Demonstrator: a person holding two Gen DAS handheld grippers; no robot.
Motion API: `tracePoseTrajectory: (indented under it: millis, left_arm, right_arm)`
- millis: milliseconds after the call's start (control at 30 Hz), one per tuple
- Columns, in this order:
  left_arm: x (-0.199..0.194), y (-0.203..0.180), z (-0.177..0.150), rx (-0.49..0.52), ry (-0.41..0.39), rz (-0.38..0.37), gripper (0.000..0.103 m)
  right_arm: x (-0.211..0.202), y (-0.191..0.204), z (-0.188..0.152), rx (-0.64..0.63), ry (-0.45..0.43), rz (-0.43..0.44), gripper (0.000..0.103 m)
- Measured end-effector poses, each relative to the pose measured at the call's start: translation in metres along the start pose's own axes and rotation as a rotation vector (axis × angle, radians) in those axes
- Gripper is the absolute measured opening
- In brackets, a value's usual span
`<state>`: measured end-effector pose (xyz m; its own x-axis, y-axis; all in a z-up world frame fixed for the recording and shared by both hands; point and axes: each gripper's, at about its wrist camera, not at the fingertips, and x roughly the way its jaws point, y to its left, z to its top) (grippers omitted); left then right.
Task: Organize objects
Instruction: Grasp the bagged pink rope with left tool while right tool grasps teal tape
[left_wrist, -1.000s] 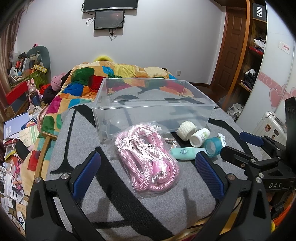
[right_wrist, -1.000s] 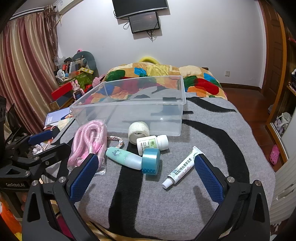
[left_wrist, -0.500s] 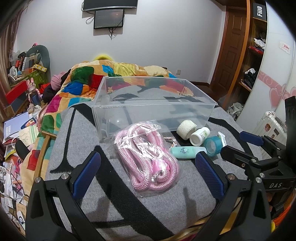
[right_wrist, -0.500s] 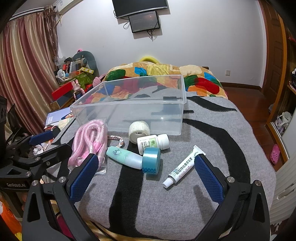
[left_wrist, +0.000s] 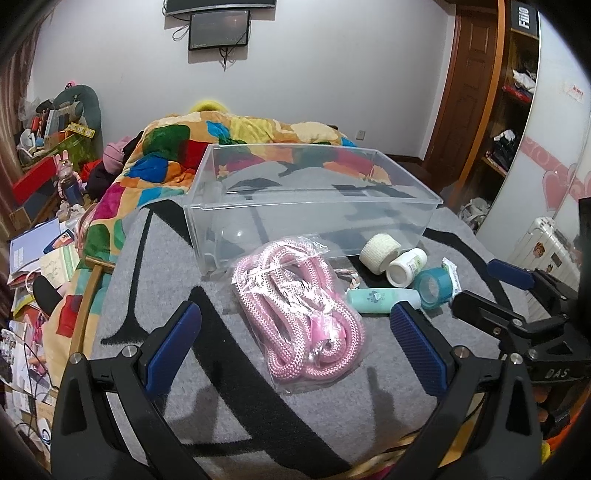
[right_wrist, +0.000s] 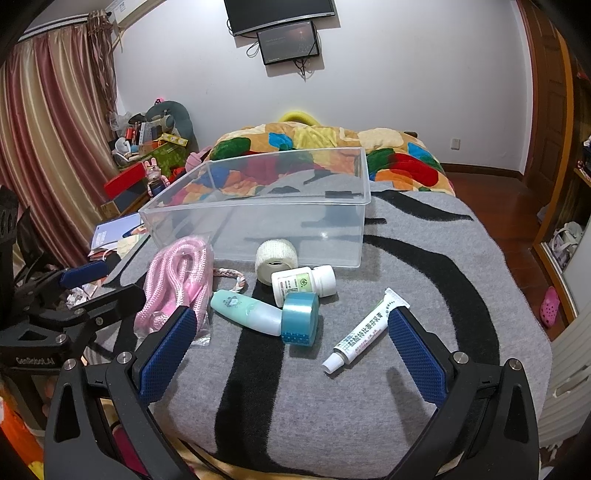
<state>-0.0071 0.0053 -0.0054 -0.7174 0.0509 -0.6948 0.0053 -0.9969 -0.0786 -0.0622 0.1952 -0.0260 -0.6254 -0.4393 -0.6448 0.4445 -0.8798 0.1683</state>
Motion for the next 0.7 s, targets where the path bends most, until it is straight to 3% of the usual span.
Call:
tracePoseTrajectory:
  millis: [333, 467, 600, 700]
  left_arm:
    - [0.051, 0.003, 0.015, -0.045, 0.156, -0.008, 0.103]
    - [0.064, 0.007, 0.002, -0.044, 0.206, -0.01, 0.103]
    - [0.057, 0.022, -0.006, -0.047, 0.211, -0.038, 0.103]
    - [0.053, 0.03, -0.01, -0.053, 0.21, -0.045, 0.103]
  right_arm:
    - [-0.001, -0.011, -0.007, -0.03, -0.013, -0.029, 0.1]
    - [0.006, -0.011, -0.004, -0.042, -0.01, -0.029, 0.084]
    - [0.02, -0.011, -0.004, -0.043, 0.021, -0.028, 0.06]
    - [0.029, -0.012, -0.004, -0.038, 0.044, -0.008, 0.049]
